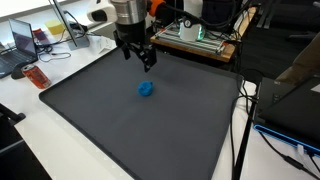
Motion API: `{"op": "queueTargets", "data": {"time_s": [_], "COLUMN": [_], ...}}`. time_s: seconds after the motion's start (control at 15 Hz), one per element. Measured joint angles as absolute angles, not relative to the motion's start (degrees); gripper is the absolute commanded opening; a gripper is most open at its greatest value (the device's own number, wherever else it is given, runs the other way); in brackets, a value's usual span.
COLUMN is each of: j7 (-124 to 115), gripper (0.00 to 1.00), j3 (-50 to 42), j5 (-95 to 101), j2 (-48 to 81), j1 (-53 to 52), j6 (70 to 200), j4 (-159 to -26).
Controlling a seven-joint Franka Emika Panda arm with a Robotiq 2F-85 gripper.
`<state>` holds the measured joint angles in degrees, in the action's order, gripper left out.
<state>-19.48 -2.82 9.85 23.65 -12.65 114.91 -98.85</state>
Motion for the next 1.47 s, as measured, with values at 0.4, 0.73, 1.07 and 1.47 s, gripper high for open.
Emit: {"op": "queueTargets", "data": {"time_s": [0.4, 0.73, 1.07, 1.47], "j7": [-20.8, -23.5, -25.3, -26.0], "gripper": [1.0, 1.0, 1.0, 1.0], "j3": [-2.4, -2.1, -0.7, 0.7], "j5": [10.3, 10.3, 10.2, 5.9], "j2": [16.9, 11.4, 6.8, 3.0], "j1": [-12.4, -12.0, -11.3, -9.5], "j6": [125.6, 128.9, 129.3, 133.6], "j4": [-109.3, -116.9, -121.8, -127.3]}}
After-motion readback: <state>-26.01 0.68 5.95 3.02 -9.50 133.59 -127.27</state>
